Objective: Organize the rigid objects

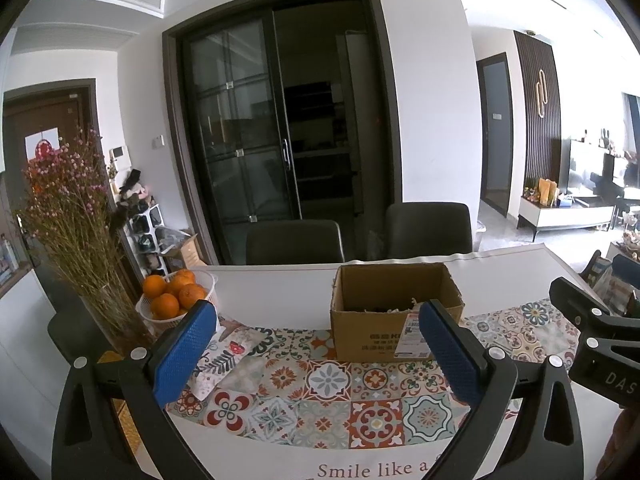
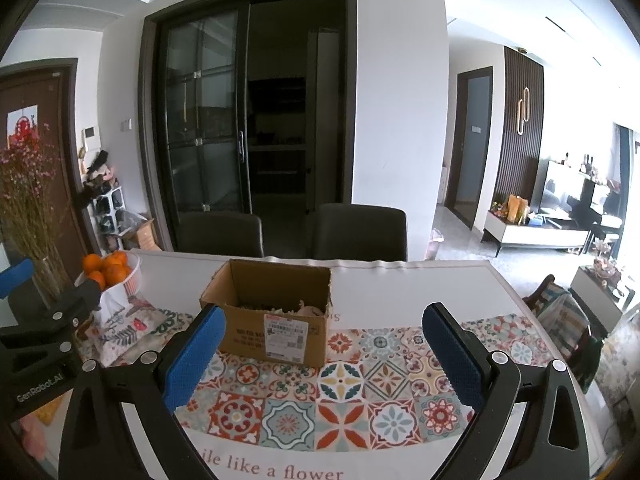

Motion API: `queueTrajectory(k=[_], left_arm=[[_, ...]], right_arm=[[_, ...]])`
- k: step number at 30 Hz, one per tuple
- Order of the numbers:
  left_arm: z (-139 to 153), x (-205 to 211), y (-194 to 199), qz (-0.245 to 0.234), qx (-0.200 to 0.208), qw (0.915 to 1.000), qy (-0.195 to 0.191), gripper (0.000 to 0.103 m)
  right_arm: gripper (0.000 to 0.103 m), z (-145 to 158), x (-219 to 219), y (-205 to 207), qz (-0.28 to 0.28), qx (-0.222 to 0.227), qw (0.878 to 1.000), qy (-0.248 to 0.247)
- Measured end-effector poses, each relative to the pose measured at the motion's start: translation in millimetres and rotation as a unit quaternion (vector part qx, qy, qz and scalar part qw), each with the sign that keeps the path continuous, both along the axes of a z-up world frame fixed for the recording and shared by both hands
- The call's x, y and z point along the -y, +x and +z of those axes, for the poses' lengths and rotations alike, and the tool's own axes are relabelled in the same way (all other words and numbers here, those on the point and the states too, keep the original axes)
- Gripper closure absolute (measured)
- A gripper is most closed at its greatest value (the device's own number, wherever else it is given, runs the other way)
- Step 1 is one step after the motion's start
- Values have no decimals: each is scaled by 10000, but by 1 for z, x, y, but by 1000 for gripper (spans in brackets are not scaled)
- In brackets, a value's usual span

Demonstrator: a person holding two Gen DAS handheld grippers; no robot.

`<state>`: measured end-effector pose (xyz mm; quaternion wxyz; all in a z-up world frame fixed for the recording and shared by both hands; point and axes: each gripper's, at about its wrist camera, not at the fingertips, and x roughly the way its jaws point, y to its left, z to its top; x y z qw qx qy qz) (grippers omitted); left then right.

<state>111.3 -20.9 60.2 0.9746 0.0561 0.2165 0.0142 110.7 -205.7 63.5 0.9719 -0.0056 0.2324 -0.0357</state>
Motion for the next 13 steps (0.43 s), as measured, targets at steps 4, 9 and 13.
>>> queueTrajectory(k=[4,9,13], left_arm=[[-1,-2,-1,1,-8,10000,-17,0],[-2,-3,-2,-17,-16,10000,-49,0],[-3,-4,-2,-1,-28,10000,-54,0]], right_arm=[[3,1,0,-1,-2,2,10000,-3],[3,2,1,-2,5,-8,10000,-1],[3,3,1,-3,9,-6,10000,3]])
